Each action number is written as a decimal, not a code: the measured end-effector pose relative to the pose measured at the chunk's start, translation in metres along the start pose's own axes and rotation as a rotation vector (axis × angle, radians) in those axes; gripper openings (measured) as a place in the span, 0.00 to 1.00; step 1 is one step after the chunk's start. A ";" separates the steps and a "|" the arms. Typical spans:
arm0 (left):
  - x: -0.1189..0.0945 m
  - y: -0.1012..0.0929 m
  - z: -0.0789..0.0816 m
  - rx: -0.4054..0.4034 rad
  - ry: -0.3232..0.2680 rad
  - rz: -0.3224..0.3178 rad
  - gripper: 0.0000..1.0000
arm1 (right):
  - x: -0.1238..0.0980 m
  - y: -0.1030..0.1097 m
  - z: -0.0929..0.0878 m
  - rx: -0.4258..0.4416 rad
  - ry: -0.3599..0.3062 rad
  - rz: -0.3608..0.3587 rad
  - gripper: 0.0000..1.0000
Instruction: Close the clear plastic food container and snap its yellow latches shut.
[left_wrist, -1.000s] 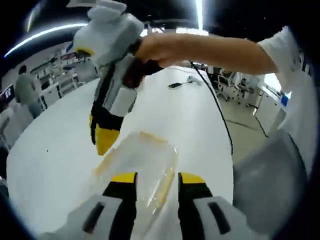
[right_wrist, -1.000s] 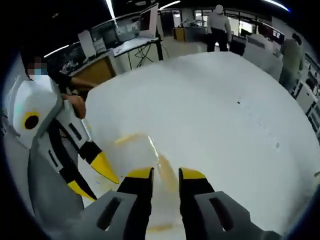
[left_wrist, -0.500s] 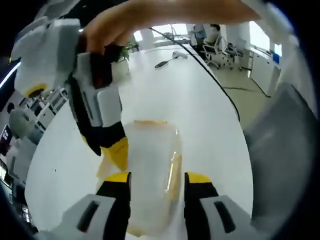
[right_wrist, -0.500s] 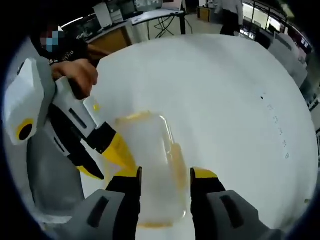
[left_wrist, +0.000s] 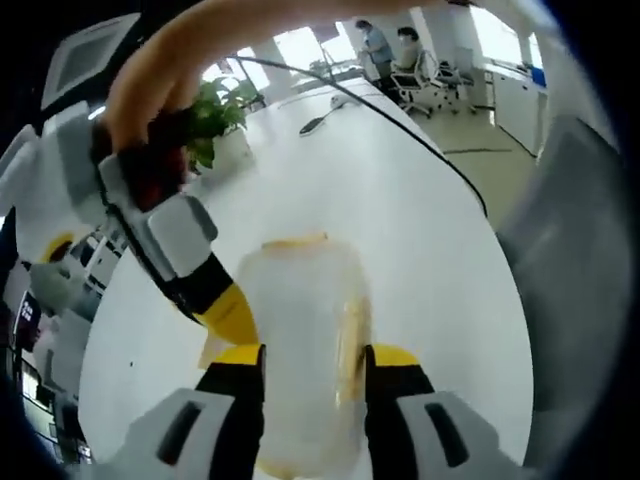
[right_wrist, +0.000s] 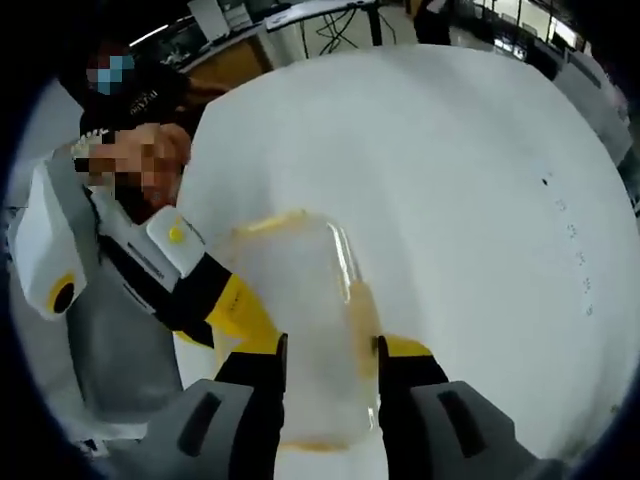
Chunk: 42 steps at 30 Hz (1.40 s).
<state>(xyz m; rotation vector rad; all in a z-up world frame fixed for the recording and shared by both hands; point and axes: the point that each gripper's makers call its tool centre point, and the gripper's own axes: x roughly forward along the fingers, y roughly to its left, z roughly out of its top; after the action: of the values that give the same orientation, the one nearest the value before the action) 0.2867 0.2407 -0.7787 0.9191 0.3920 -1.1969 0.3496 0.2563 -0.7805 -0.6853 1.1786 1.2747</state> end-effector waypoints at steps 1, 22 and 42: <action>0.000 0.000 0.000 -0.006 -0.003 0.005 0.34 | 0.000 0.000 0.000 -0.004 0.011 0.000 0.33; 0.001 -0.003 -0.003 0.143 -0.007 0.037 0.32 | 0.001 0.002 -0.001 0.001 0.067 -0.028 0.31; -0.003 0.000 0.000 0.034 -0.047 -0.041 0.32 | 0.000 0.003 -0.001 0.007 0.066 -0.026 0.31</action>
<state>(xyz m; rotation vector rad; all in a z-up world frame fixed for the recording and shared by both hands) 0.2855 0.2428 -0.7772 0.9144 0.3555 -1.2632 0.3465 0.2561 -0.7798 -0.7405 1.2238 1.2343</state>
